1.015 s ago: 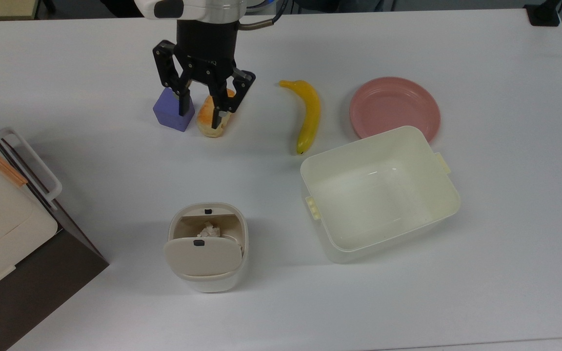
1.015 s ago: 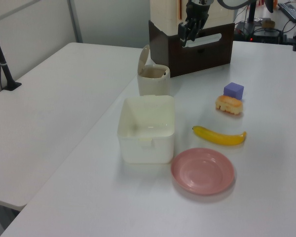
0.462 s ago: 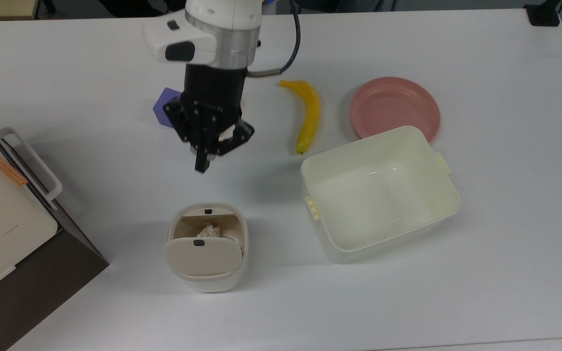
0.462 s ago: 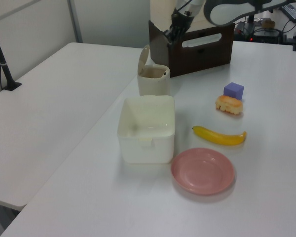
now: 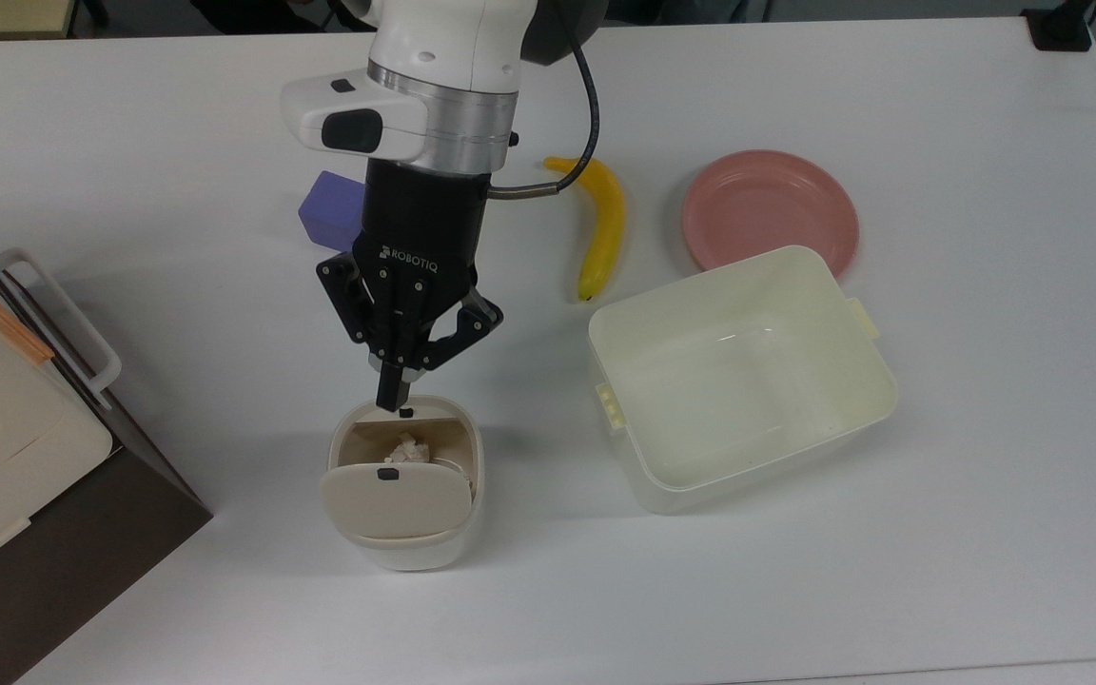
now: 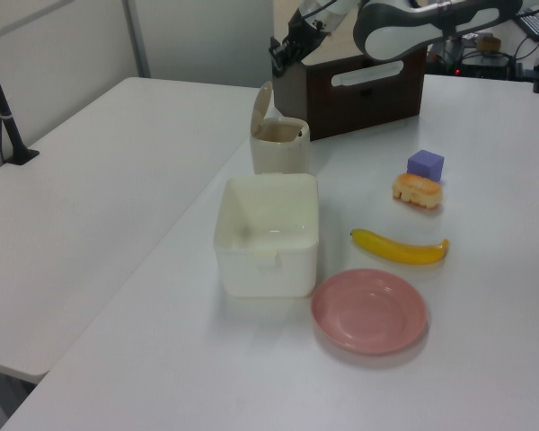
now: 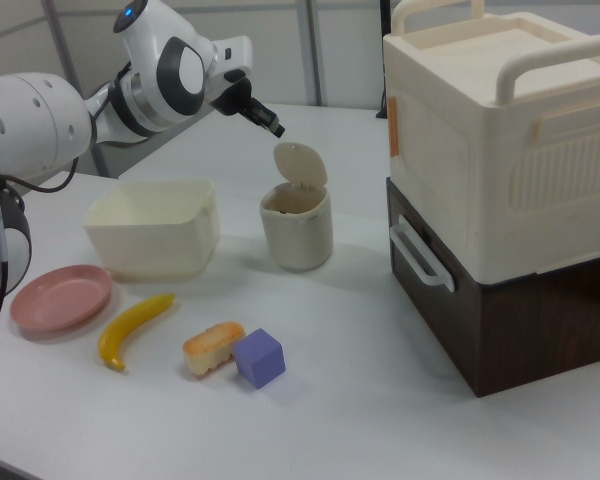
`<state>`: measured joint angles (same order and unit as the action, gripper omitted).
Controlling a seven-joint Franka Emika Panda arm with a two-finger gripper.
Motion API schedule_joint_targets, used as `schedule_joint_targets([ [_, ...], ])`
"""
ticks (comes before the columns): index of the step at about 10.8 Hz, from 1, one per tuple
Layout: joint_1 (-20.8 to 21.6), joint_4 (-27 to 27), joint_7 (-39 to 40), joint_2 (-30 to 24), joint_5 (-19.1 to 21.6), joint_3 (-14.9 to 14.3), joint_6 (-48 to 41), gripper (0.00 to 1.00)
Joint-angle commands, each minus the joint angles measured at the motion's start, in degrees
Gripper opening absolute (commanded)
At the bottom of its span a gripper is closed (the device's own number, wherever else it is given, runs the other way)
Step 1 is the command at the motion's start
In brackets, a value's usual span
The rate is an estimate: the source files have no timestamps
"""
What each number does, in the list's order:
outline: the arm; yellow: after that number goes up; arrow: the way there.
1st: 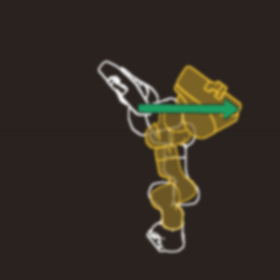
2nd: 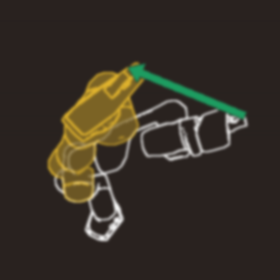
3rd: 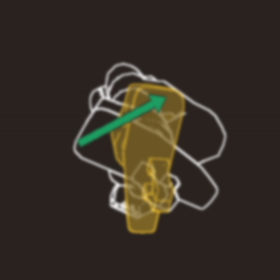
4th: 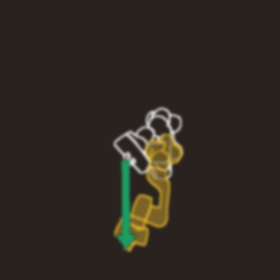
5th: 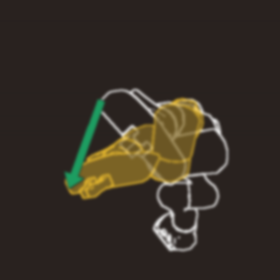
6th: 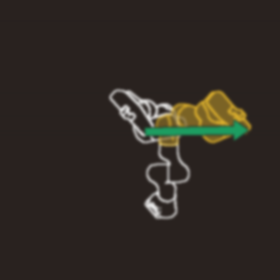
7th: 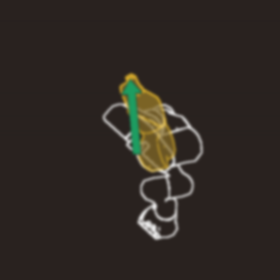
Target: Open the trash can
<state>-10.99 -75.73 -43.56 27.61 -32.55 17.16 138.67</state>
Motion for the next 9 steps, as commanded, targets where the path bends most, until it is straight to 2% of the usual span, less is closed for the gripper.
schedule_joint_targets([
  [1,0.97,0.94,-4.41,2.53,-6.1,-0.9,3.18,0.0],
  [3,1.15,0.59,-6.35,3.85,-9.8,-0.9,3.28,0.0],
  [9,1.85,-2.66,-6.36,7.1,-14.03,-0.82,3.19,0.0],
])
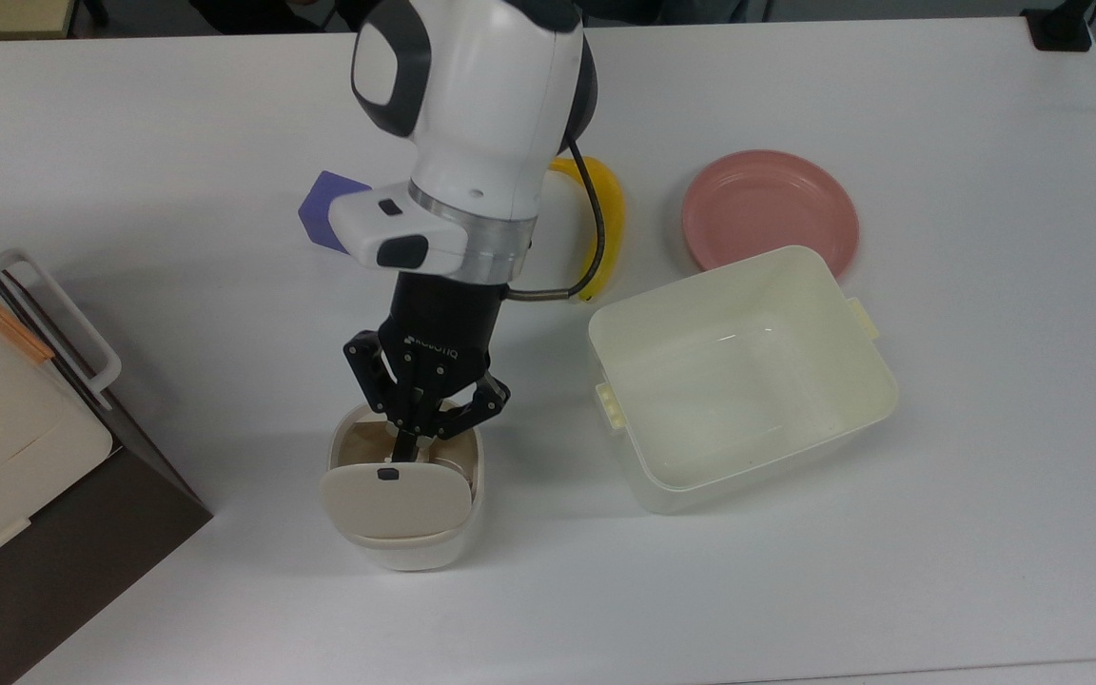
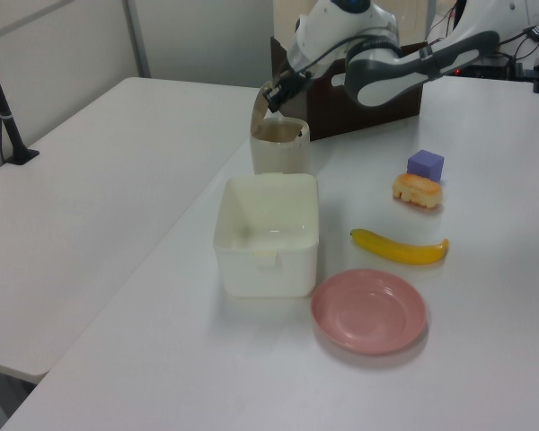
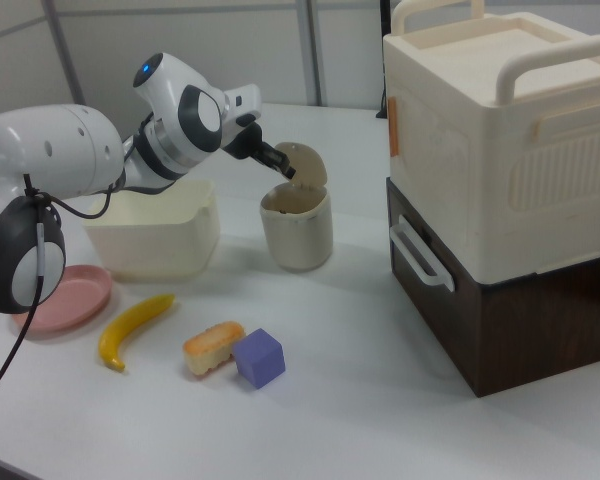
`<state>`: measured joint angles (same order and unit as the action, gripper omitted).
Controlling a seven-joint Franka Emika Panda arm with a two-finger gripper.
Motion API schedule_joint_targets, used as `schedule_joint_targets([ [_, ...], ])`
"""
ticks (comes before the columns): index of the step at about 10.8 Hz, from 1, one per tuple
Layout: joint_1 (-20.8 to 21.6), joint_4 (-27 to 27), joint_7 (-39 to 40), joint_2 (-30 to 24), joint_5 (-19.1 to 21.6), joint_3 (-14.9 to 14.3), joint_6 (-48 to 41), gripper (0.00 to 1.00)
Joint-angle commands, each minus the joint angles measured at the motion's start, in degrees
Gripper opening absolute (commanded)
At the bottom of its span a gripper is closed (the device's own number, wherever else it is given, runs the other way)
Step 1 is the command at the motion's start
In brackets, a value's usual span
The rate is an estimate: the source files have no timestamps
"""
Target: Open the trash can
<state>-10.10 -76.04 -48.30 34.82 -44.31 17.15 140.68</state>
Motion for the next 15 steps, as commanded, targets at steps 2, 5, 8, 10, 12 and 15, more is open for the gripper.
schedule_joint_targets([
  [2,1.31,-2.36,-1.62,0.42,-2.71,-0.8,1.18,0.0],
  [5,1.23,-2.01,-1.8,0.34,-2.53,-0.8,1.0,0.0],
  [8,0.61,-1.48,-3.2,-2.11,-2.01,-0.72,0.83,0.0],
  [10,-0.44,-2.01,-2.33,-6.76,2.63,-0.63,0.39,0.0],
  [12,-0.44,-2.19,1.43,-10.28,8.86,-0.28,-5.55,0.0],
  [15,-0.44,-2.97,15.38,-18.62,25.27,-0.19,-19.42,0.0],
])
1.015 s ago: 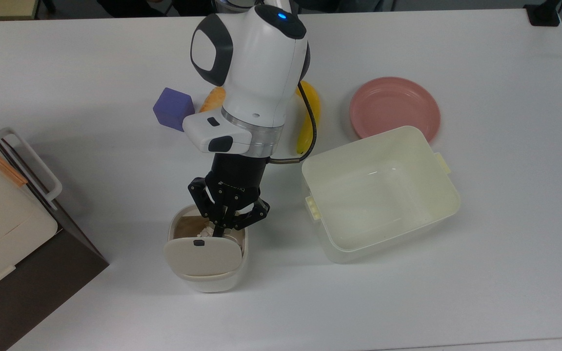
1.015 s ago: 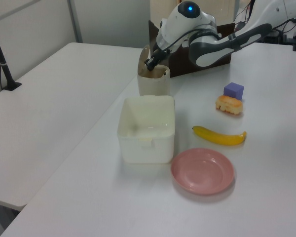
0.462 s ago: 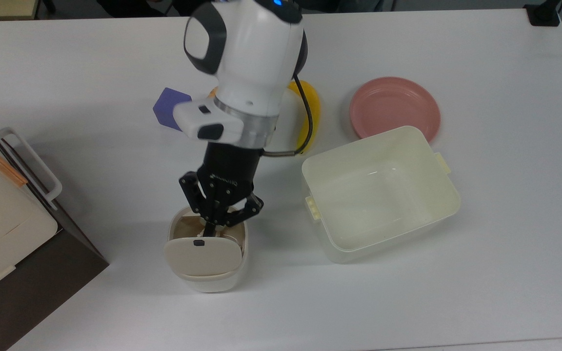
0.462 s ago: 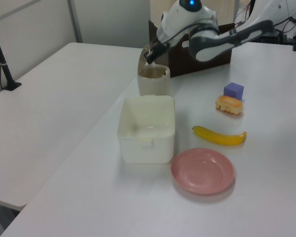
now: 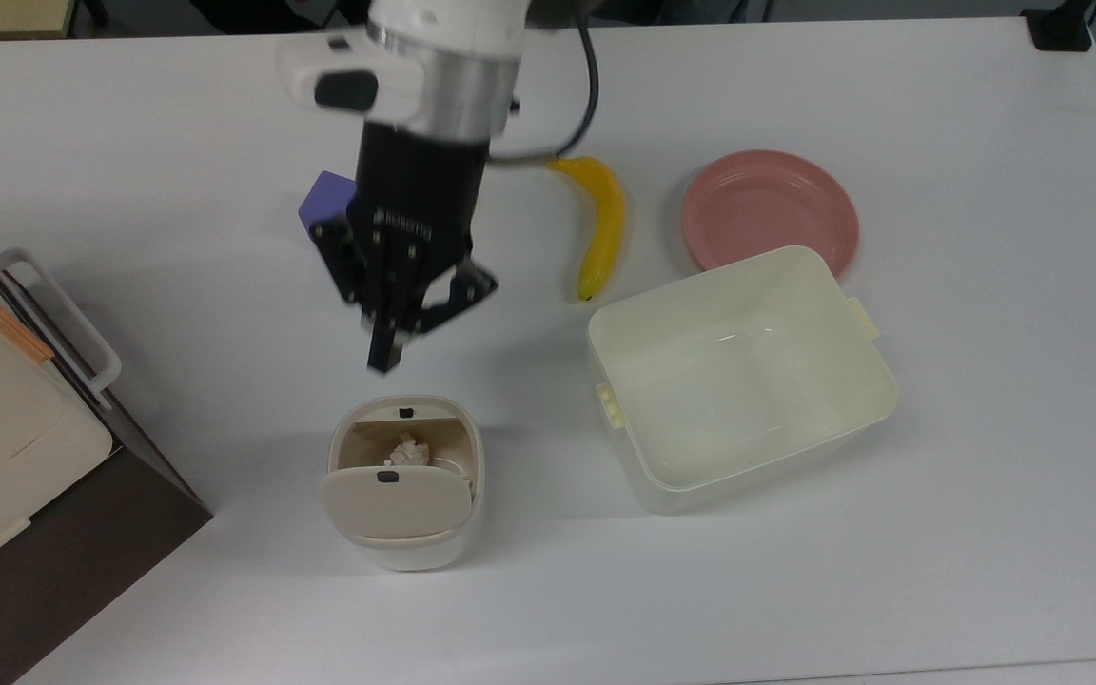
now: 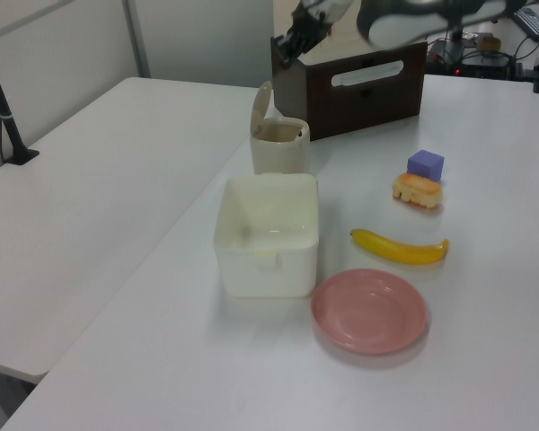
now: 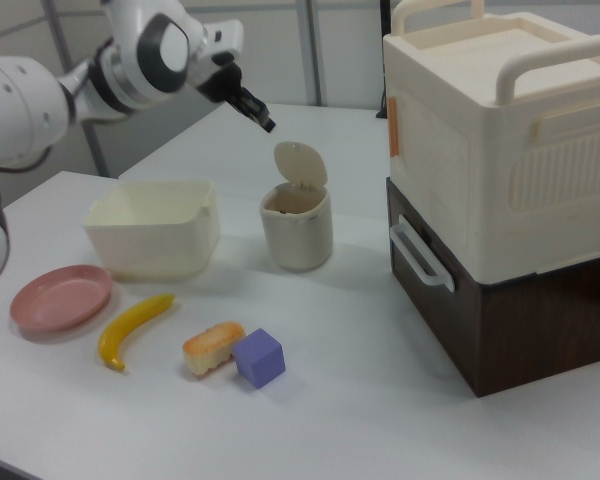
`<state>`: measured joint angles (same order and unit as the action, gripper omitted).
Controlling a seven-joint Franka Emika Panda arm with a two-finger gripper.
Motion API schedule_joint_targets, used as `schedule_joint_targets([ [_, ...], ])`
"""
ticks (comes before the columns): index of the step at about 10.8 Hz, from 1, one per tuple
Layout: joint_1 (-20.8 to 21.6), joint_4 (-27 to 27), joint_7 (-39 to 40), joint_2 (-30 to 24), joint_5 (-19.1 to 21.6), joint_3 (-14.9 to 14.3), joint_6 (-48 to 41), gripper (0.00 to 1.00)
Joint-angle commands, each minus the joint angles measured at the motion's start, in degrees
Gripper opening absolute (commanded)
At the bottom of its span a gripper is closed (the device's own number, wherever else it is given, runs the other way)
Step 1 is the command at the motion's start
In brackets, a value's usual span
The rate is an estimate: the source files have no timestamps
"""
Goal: Open the trash can
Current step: 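Lift the gripper up and away from the trash bin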
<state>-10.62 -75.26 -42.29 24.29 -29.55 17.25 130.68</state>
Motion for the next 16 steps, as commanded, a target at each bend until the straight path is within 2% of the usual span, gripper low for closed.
schedule_joint_targets([
  [1,-0.02,-3.84,13.42,-11.16,14.74,-0.28,-15.31,0.0],
  [3,-0.89,-4.98,23.16,-16.97,20.56,-0.37,-28.4,0.0],
  [5,-3.17,-7.0,34.5,-22.77,26.18,-0.54,-37.74,0.0],
  [6,-4.84,-8.92,38.38,-25.32,28.47,-0.72,-39.34,0.0],
  [8,-7.57,-11.3,41.13,-27.89,29.64,-0.81,-39.8,0.0],
  [10,-7.84,-11.23,41.41,-27.98,29.64,-0.98,-39.8,0.62],
  [11,-7.93,-11.31,41.49,-27.89,29.03,-0.99,-39.28,1.0],
  [16,-8.01,-15.18,43.68,-27.37,29.29,-0.9,-35.41,1.0],
])
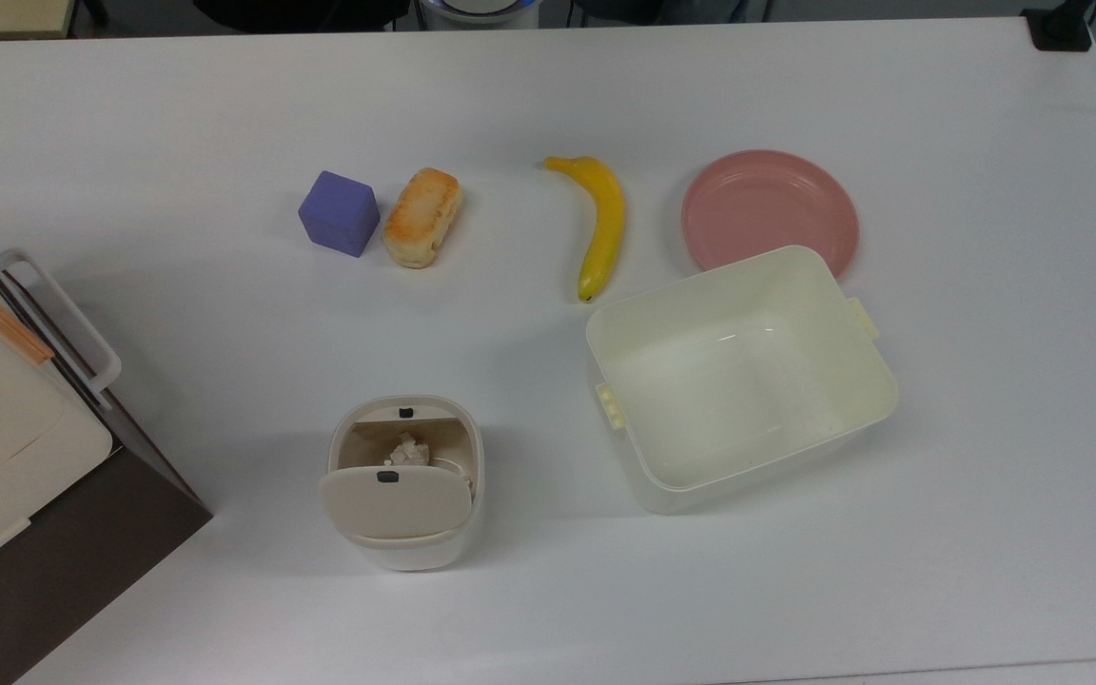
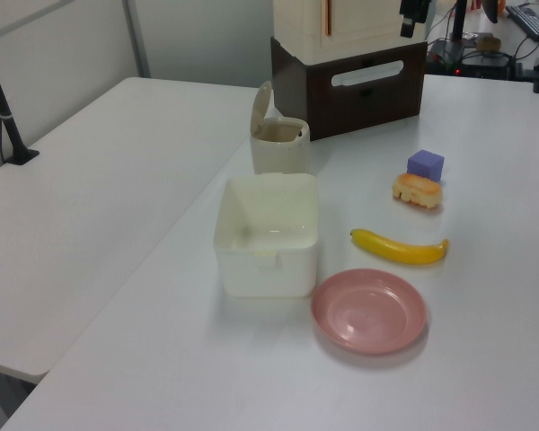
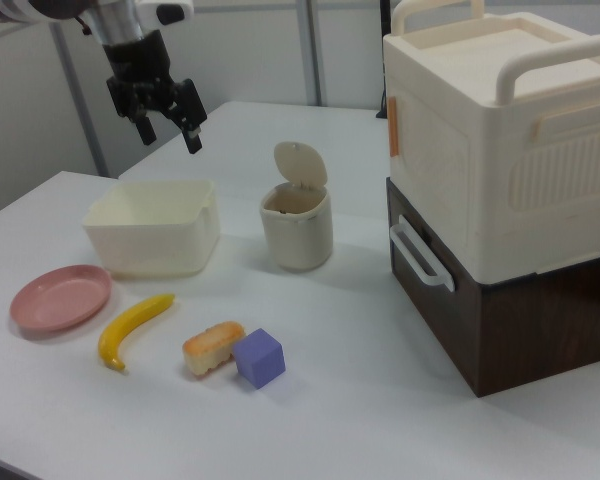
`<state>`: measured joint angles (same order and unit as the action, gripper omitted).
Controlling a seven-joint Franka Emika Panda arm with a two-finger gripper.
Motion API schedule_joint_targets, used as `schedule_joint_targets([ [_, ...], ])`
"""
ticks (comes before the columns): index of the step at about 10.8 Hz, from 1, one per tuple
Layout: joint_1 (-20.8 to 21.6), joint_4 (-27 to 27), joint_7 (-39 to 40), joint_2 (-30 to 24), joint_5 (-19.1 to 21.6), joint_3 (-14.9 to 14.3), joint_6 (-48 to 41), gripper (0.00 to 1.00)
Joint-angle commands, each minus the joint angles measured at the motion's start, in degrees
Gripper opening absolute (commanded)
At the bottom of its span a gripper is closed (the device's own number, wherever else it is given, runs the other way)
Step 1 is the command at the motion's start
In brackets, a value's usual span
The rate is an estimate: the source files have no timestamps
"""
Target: Open the trash can
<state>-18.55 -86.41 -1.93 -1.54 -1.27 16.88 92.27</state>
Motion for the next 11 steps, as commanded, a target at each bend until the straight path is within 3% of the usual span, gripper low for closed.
schedule_joint_targets([
  [1,-0.78,-4.98,7.95,-1.54,1.18,-0.8,3.18,1.0],
  [2,-1.14,-5.43,12.08,-1.45,1.7,-1.06,3.27,1.0],
  [5,-1.23,-6.84,13.98,-1.19,2.05,-1.15,7.38,1.0],
  [11,-0.44,-5.79,-5.09,-0.4,2.93,-0.62,9.25,1.0],
])
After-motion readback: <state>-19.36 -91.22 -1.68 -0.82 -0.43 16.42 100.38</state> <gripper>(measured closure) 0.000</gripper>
